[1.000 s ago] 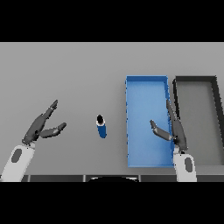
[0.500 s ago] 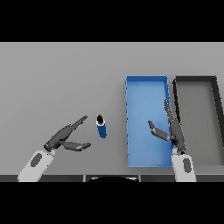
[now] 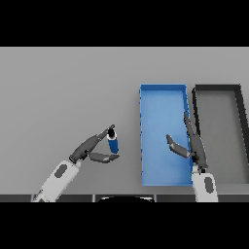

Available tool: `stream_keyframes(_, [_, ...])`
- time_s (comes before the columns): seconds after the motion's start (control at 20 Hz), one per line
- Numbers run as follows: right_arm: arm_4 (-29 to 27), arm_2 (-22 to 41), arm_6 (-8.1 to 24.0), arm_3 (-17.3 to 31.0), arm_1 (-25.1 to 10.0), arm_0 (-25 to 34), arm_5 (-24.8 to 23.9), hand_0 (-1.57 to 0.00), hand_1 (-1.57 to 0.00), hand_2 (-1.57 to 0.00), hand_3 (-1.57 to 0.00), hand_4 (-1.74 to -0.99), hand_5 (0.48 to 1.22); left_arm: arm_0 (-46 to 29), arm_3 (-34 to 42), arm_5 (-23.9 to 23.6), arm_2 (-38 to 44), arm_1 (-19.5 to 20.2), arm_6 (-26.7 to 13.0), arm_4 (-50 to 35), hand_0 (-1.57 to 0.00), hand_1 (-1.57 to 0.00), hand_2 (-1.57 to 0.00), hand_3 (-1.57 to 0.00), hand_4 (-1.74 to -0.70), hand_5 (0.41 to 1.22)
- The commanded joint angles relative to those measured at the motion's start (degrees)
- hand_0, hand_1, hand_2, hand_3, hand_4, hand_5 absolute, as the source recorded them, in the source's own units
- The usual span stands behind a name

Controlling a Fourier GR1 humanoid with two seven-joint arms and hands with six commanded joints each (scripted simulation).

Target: Pick up the blue pipe and place it into the blue bin.

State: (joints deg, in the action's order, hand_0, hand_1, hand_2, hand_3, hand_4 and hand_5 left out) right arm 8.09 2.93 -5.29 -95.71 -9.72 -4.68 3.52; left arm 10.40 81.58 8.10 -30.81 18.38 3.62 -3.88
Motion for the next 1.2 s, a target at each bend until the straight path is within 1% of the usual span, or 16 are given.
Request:
stream_keyframes(0.0, [-0.2, -0.4, 0.0, 0.1, -0.2, 0.5, -0.1, 0.0, 0.0, 0.0, 0.0, -1.211, 0.634, 0.8, -1.8, 0.0, -0.1, -0.6, 0.6, 0.6, 0.0, 0.0, 0.0, 0.0, -1.12, 0.456])
stream_keyframes(0.15, [-0.5, -0.7, -0.9, 0.2, -0.5, 0.0, 0.0, 0.0, 0.0, 0.0, 0.0, -1.222, 0.642, 2.5, -4.6, -2.1, -1.5, -2.9, -0.4, 3.9, 0.0, 0.0, 0.0, 0.0, -1.06, 0.425])
stream_keyframes(0.2, [-0.2, -0.6, -1.5, 0.3, -0.3, -0.2, -0.2, 0.0, 0.0, 0.0, 0.0, -1.221, 0.645, 2.2, -4.9, -2.3, -1.9, -3.3, 0.2, 4.4, 0.0, 0.0, 0.0, 0.0, -1.05, 0.418])
stream_keyframes(0.3, [0.5, -0.4, -0.8, 0.2, -0.2, 0.2, -0.7, 0.0, 0.0, 0.0, 0.0, -1.207, 0.646, 3.0, -6.2, -1.1, -1.6, -4.8, 0.9, 2.8, 0.0, 0.0, 0.0, 0.0, -1.08, 0.428])
stream_keyframes(0.4, [0.1, -0.8, -1.6, 0.2, -0.7, -0.2, -0.4, 0.0, 0.0, 0.0, 0.0, -1.207, 0.65, 3.2, -7.7, -1.1, -1.8, -6.2, 2.5, 2.8, 0.0, 0.0, 0.0, 0.0, -1.11, 0.463])
stream_keyframes(0.5, [0.5, -0.6, -1.6, 0.2, -0.9, -0.2, -0.2, 0.0, 0.0, 0.0, 0.0, -1.213, 0.655, 3.2, -8.4, -1.2, -0.8, -8.2, 3.3, 0.9, 0.0, -0.04, -0.15, -0.12, -1.19, 0.55])
stream_keyframes(0.55, [-0.2, -1.0, -2.2, 0.3, -1.3, -0.5, 0.2, 0.0, 0.0, 0.0, 0.0, -1.217, 0.655, 3.0, -9.3, -0.8, -0.3, -8.6, 4.6, 0.1, -0.01, -0.16, -0.31, -0.28, -1.24, 0.613])
stream_keyframes(0.6, [-0.1, -1.0, -1.7, 0.6, -1.1, -0.3, 0.1, 0.0, 0.0, 0.0, 0.0, -1.22, 0.656, 3.0, -9.9, -0.5, 0.3, -9.3, 5.2, -1.0, -0.12, -0.32, -0.49, -0.53, -1.28, 0.735])
stream_keyframes(0.65, [-0.3, -0.9, -1.8, 0.2, -1.0, -0.4, 0.2, 0.0, 0.0, 0.0, 0.0, -1.22, 0.656, 2.4, -9.4, -0.5, 0.5, -9.5, 6.1, -1.6, -0.36, -0.55, -0.69, -0.74, -1.37, 0.832])
stream_keyframes(0.7, [0.2, -0.6, -2.5, 0.4, -0.7, -0.6, -0.1, 0.0, 0.0, 0.0, 0.0, -1.219, 0.657, 1.8, -8.7, -1.1, 0.2, -10.0, 5.7, -1.5, -0.6, -0.75, -0.87, -0.91, -1.44, 0.91])
stream_keyframes(0.75, [-0.1, -0.7, -1.8, 0.5, -0.8, 0.1, 0.2, 0.0, 0.0, 0.0, 0.0, -1.224, 0.658, 2.4, -8.7, -1.1, 0.0, -10.5, 3.9, -1.5, -0.8, -0.92, -1.01, -1.03, -1.5, 0.972])
stream_keyframes(0.85, [-0.8, -0.6, -0.7, -0.1, -0.6, 0.2, 0.5, 0.0, 0.0, 0.0, 0.0, -1.233, 0.66, 1.8, -8.3, -1.2, -0.7, -10.8, 5.1, -0.9, -1.07, -1.15, -1.21, -1.19, -1.58, 1.062])
stream_keyframes(0.9, [-0.9, -0.9, -0.1, 0.0, -0.7, 0.4, 0.4, 0.0, 0.0, 0.0, 0.0, -1.228, 0.656, 2.4, -8.7, -1.7, -0.9, -11.1, 5.1, -0.4, -1.17, -1.24, -1.28, -1.27, -1.55, 1.094])
stream_keyframes(0.95, [-0.9, -1.0, -0.2, 0.9, -0.6, 0.5, 0.4, 0.0, 0.0, 0.0, 0.0, -1.224, 0.651, 2.1, -7.6, -2.3, -1.4, -11.0, 5.4, 0.3, -1.25, -1.3, -1.34, -1.33, -1.53, 1.119])
stream_keyframes(1.0, [-0.6, -0.7, -1.3, 1.2, -0.3, 0.2, 0.3, 0.0, 0.0, 0.0, 0.0, -1.222, 0.646, 1.8, -7.1, -2.9, -1.6, -11.1, 6.3, 1.2, -1.32, -1.36, -1.39, -1.38, -1.51, 1.139])
stream_keyframes(1.15, [-0.5, -0.4, -0.1, 0.6, 0.0, 0.7, 0.1, 0.0, 0.0, 0.0, 0.0, -1.217, 0.631, 2.3, -5.4, -3.3, -0.3, -11.6, 6.9, 1.2, -1.44, -1.46, -1.48, -1.47, -1.48, 1.179])
